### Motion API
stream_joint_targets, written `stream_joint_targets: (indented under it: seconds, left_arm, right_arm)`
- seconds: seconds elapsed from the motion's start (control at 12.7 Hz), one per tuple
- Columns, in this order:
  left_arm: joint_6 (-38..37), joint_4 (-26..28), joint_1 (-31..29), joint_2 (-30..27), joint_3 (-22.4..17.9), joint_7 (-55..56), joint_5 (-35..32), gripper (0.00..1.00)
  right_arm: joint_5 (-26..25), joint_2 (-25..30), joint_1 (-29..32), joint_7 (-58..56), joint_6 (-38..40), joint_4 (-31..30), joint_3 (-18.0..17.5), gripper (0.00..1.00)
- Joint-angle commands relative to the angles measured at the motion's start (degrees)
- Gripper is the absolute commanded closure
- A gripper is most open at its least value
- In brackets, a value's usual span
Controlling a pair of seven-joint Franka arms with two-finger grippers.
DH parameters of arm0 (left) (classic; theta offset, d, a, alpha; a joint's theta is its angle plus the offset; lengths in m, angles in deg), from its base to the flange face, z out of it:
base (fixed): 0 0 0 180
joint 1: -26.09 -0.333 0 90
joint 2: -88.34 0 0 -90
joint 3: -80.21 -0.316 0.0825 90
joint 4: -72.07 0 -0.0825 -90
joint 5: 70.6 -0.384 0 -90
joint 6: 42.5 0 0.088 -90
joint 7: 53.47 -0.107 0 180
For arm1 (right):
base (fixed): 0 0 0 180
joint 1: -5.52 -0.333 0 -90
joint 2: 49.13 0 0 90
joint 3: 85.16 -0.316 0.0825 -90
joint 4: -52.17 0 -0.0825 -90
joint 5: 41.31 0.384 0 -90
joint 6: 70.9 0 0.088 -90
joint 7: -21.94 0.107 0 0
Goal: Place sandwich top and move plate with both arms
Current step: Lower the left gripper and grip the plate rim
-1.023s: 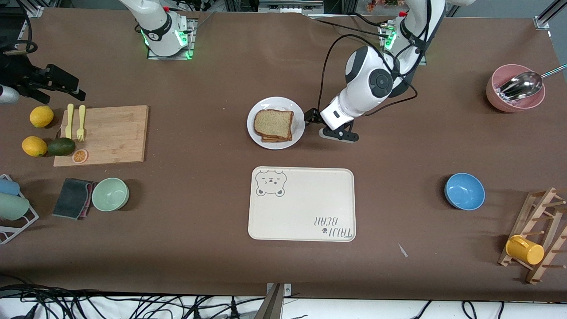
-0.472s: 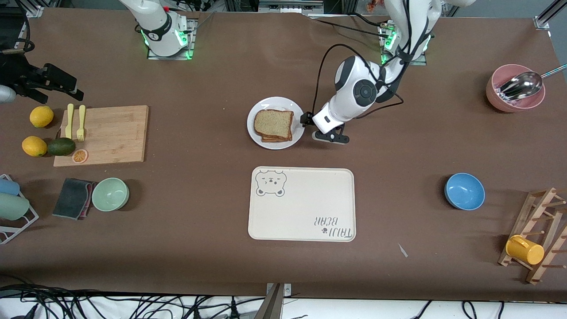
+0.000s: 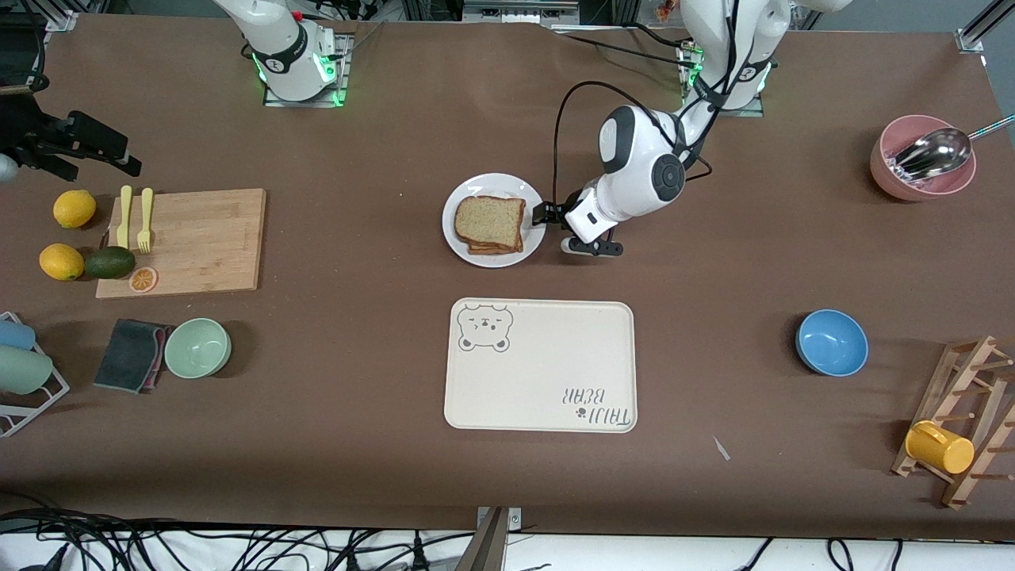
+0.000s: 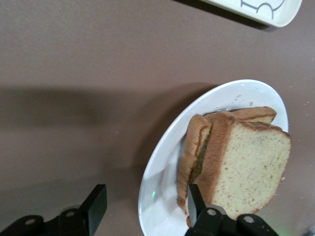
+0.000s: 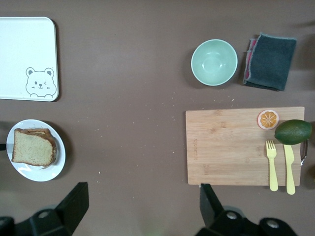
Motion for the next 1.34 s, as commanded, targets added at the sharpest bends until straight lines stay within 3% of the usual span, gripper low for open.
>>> stream_joint_targets:
  seconds: [0.0, 0.24, 0.55, 0.87, 1.1, 1.26]
  left_arm:
    - [-0.84, -0.64, 0.24, 1.67, -0.16, -10.11, 8.48, 0.28]
    - [-0.93, -0.38, 0.42, 3.16, -0.16, -15.50, 13.24, 0.31]
    - [-1.02, -0.47, 1.30, 4.74, 0.62, -16.04, 16.84, 0.52]
    - [-1.02, -0.47, 2.00, 6.15, 1.86, -16.30, 19.67, 0.55]
    - [-1.63, -0.55, 2.00, 6.33, 1.86, -16.30, 20.02, 0.80]
    - [-2.25, -0.55, 1.91, 6.68, 1.86, -16.30, 20.02, 0.88]
  right_arm:
    - [1.09, 0.33, 0.45, -1.31, 0.84, 0.71, -0.01, 0.00]
    - [1.18, 0.07, 0.45, -1.22, 0.58, 0.71, -0.01, 0.00]
    - [1.18, -0.02, 0.45, -1.22, 0.58, 0.71, -0.10, 0.00]
    - [1.09, -0.11, 0.27, -1.04, 0.58, 0.71, -0.45, 0.00]
    - [1.18, -0.20, 0.27, -1.31, 0.67, 1.85, -0.54, 0.00]
    - [1.09, -0.46, 0.27, -1.31, 0.58, 1.76, -0.54, 0.00]
